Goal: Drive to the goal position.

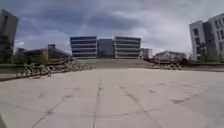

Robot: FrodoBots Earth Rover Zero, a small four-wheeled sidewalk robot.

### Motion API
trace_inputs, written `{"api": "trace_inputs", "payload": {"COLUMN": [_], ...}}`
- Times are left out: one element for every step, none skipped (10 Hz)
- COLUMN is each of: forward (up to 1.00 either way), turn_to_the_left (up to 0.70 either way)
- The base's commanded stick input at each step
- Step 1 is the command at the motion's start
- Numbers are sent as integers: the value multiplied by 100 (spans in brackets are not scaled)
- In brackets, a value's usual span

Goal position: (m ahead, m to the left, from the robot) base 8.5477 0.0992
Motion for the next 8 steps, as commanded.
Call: {"api": "trace_inputs", "payload": {"forward": [70,70,70,70,70,70,70,70], "turn_to_the_left": [0,0,0,0,0,0,0,0]}}
